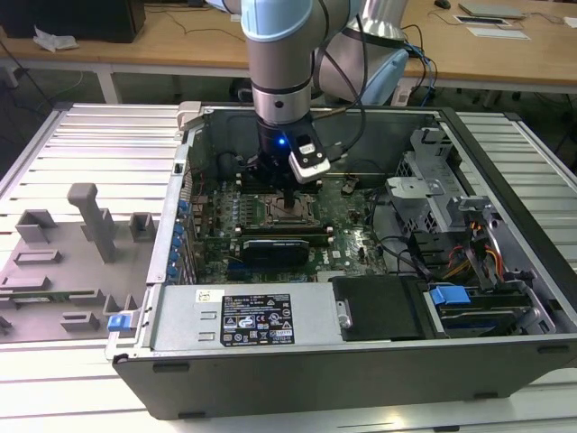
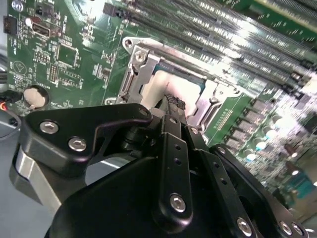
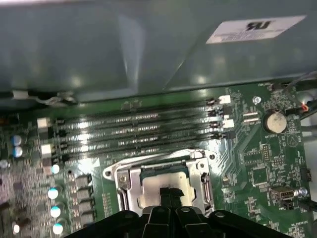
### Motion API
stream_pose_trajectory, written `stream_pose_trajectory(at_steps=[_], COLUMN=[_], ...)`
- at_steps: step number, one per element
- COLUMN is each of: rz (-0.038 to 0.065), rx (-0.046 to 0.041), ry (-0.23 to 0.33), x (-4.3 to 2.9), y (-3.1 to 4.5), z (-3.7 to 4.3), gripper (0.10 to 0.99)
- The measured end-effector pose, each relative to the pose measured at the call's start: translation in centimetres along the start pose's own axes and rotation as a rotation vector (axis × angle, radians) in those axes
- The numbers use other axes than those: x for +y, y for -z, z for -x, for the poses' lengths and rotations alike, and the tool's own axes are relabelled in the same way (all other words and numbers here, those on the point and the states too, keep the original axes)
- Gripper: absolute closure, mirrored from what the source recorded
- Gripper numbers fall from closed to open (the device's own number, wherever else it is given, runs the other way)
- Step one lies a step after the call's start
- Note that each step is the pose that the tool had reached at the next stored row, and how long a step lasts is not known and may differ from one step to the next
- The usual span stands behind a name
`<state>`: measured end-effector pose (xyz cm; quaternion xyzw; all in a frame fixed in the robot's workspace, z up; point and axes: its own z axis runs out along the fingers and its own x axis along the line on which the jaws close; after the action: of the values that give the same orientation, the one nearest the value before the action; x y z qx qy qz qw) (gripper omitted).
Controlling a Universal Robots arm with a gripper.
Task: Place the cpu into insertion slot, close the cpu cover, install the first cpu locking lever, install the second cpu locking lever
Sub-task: 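Install the first cpu locking lever, then install the second cpu locking lever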
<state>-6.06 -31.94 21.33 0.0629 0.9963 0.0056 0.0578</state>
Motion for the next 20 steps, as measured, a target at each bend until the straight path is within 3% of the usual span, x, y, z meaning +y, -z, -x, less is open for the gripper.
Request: stream_pose_trajectory(at_steps=[5, 15, 20], rz=[-0.003, -0.002, -0.003], rx=[0.0, 0.0002, 0.0004], ry=[0.019, 0.03, 0.03], x=[0.0, 0.07, 0.07], y=[0.3, 3.57, 3.59], z=[0.04, 0.41, 0.42], gripper=[0.98, 0.98, 0.98])
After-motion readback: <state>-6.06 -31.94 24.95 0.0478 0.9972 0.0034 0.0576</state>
